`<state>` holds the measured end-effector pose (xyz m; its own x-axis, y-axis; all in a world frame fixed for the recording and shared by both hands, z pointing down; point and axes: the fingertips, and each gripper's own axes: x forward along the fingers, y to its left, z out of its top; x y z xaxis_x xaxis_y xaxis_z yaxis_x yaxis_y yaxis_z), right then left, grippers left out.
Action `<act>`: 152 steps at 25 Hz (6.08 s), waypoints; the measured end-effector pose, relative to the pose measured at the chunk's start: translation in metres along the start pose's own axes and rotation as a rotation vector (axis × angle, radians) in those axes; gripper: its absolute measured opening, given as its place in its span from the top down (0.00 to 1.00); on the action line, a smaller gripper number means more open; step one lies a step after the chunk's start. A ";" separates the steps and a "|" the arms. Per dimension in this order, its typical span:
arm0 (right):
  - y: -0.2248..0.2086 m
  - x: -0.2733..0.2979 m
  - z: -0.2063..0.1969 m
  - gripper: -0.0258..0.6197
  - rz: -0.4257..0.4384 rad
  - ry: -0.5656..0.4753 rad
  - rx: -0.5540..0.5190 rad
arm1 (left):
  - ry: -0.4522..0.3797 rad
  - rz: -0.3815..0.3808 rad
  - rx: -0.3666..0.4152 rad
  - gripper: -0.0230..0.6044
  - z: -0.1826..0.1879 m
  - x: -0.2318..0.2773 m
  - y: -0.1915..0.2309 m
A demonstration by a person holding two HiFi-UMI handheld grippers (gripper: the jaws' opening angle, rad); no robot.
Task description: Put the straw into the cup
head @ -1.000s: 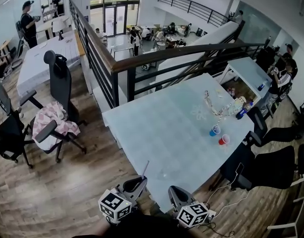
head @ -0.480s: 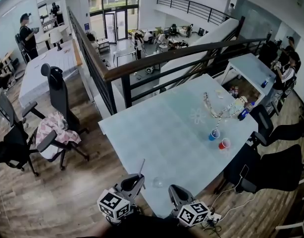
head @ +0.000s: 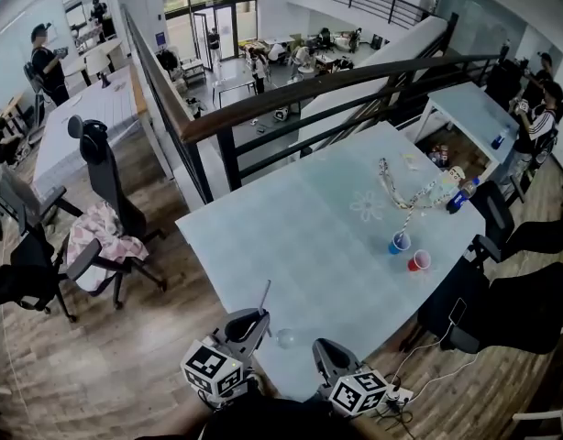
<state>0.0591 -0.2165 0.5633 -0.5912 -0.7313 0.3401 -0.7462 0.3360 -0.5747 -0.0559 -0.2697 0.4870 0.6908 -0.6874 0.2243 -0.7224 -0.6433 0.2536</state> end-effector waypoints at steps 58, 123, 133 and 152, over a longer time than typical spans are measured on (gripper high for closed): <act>-0.077 0.013 -0.036 0.90 -0.044 0.104 0.182 | 0.310 -0.013 -0.072 0.90 -0.138 0.081 -0.004; 0.097 0.003 -0.015 0.90 -0.029 -0.059 -0.112 | -0.005 0.010 -0.079 0.90 -0.053 -0.116 0.020; 0.096 -0.002 -0.004 0.90 -0.023 -0.085 -0.172 | -0.003 -0.021 -0.068 0.90 -0.048 -0.104 0.010; 0.078 -0.005 0.006 0.90 -0.010 -0.092 -0.175 | 0.032 -0.060 -0.074 0.90 -0.053 -0.076 -0.005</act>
<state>0.0056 -0.1898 0.5125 -0.5586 -0.7839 0.2711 -0.7987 0.4203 -0.4306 -0.1035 -0.1965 0.5181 0.7343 -0.6364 0.2362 -0.6762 -0.6556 0.3360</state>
